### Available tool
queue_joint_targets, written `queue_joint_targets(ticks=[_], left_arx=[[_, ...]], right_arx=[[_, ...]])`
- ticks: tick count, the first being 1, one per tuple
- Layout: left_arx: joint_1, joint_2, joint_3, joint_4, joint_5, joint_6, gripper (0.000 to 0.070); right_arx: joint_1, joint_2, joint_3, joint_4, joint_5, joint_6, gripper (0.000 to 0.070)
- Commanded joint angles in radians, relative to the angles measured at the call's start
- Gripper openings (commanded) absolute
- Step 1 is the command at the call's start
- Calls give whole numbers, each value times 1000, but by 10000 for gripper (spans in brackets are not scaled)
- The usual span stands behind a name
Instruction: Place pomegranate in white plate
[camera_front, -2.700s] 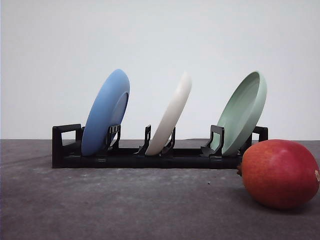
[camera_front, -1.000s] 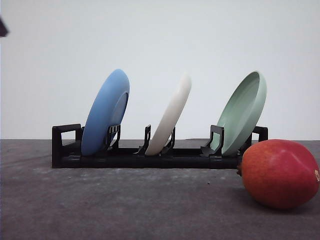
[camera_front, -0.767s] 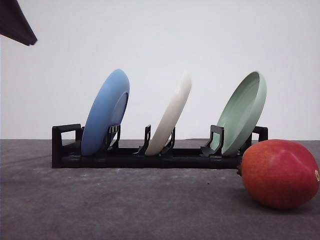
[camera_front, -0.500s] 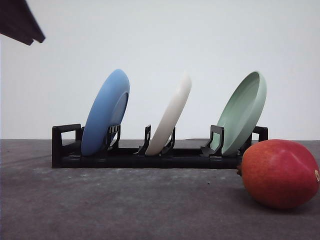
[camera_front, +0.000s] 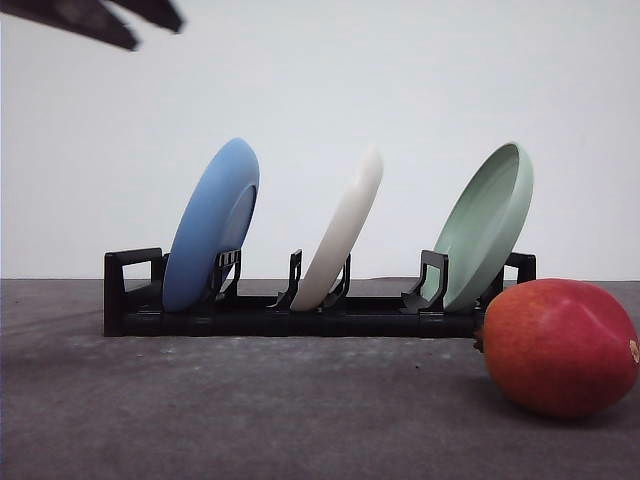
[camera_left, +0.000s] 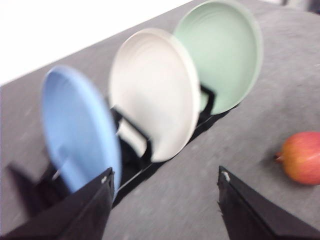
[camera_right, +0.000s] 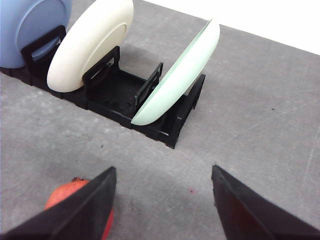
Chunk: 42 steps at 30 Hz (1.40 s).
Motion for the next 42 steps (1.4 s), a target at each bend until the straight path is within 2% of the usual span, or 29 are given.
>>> queue_joint_targets(ticks=[1,9,18,29,39,41,42], left_arx=[[-25,41,15,51,1,18,395],[-89,254,15,311,-10,0,394],[-135,498,28,587,-73,-2,394],[-152,741,171,590,-164,-28,393],[-151,821,215,588,-186,-28,387],[-151,821,215,590,-186,-28,355],[-151,821,215,590,-186,-28,313]], right_arx=[[5,3,10,12,-1,-6,383],[5,3,10,12,-1,-6,383],[5,3,10,11,-1,-6,383],[5,3,10,11,0,-5,383],[5,3,10,11,0,-5,383],[5,3,10,12,0,-5,383],[5,3,10,12,0,-5,383]])
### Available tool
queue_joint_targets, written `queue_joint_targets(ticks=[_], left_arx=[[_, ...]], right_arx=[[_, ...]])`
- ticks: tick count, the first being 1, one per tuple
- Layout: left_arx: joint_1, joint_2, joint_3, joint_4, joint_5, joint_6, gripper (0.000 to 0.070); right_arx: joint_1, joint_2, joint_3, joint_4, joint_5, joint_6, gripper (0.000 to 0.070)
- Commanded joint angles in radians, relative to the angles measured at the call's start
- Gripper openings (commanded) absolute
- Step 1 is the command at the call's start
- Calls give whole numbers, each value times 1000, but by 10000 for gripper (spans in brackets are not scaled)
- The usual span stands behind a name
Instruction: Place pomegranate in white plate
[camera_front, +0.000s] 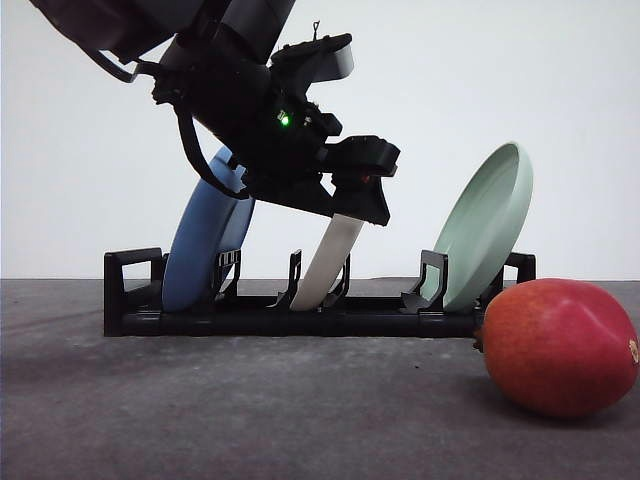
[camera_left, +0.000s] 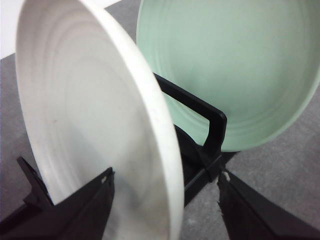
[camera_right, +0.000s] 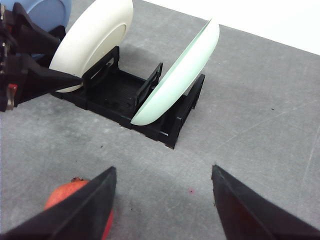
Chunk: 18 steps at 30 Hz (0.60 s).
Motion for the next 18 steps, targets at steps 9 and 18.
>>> queue_joint_targets(ticks=[9,18], left_arx=[[-19,16,26,8,-2,-65,95],[-26,-12,26,5,-2,-109,10]], right_arx=[[5,3,10,11,0,-5,383],[5,3,10,11,0,-5,383]])
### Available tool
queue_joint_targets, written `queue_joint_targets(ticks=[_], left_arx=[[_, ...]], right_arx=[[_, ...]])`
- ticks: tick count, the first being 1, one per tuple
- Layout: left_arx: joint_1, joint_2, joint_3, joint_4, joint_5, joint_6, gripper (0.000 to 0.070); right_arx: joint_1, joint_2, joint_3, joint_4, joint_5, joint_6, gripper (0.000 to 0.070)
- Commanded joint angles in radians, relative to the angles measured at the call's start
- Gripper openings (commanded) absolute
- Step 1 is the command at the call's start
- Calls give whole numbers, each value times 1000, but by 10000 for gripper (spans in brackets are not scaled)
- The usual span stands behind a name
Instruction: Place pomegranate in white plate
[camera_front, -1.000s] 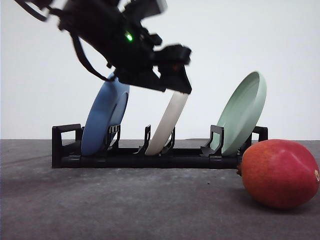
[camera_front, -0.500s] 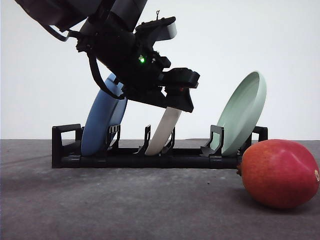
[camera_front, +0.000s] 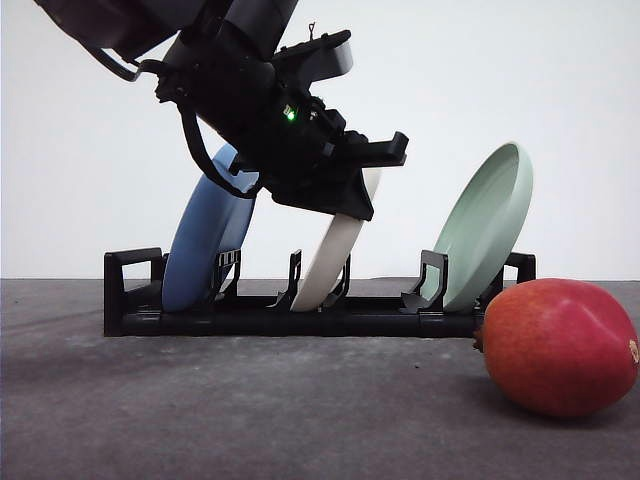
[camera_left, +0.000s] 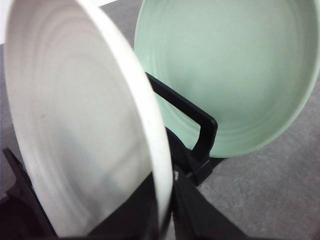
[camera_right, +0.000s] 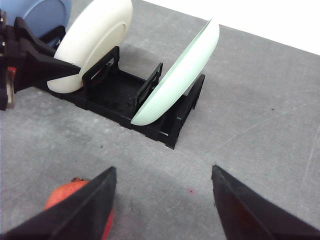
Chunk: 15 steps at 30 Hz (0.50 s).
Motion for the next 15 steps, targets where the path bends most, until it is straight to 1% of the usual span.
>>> queue_joint_targets(ticks=[1,5,15], left_arx=[[-12,-10,25,10,-3,-16,10],[-13,-42,25,9,-3,-21,10],[-14,-138,25,8,-2,-131,10]], right_arx=[[5,3,10,11,0,-5,383],[5,3,10,11,0,-5,383],[5,3,10,11,-1,-4,383]])
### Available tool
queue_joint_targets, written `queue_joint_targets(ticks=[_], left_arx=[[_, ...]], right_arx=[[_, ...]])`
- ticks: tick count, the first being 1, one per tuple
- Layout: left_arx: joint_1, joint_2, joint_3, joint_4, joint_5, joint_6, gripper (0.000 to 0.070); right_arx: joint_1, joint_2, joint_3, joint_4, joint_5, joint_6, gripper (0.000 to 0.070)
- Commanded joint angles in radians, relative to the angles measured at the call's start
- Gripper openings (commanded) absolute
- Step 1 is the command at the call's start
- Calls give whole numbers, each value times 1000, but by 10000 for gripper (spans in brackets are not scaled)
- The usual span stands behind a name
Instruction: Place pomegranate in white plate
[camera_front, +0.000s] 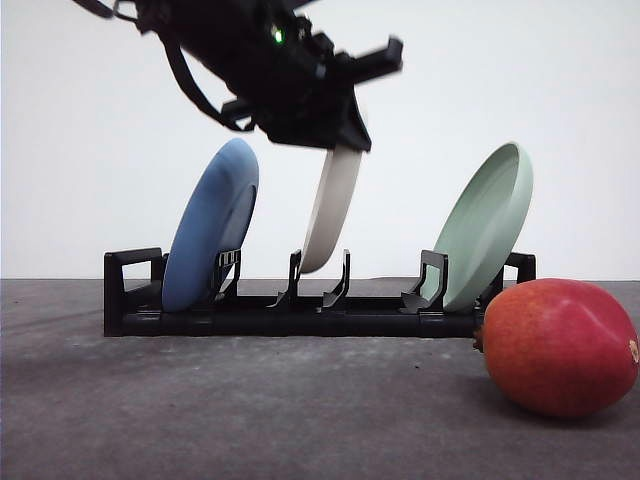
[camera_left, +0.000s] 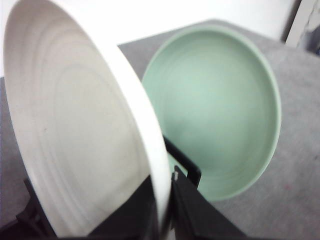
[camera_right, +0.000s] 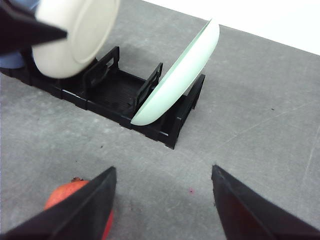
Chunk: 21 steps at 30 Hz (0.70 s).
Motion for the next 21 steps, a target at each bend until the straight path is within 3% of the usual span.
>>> queue_joint_targets(ticks=[1,9,15,21], left_arx=[[-11,-18,25,12,-3,-39,10],[-13,-145,25,-103,25,-176,10],[-13,-271,25,-249,123,-254,10],[-24,-403,15,-347,162,-272,10]], right_arx=[[5,3,10,11,-1,-4,383],[5,3,10,11,-1,-4,383],[5,3,10,11,0,-3,383],[5,3,10,11,0,20,383]])
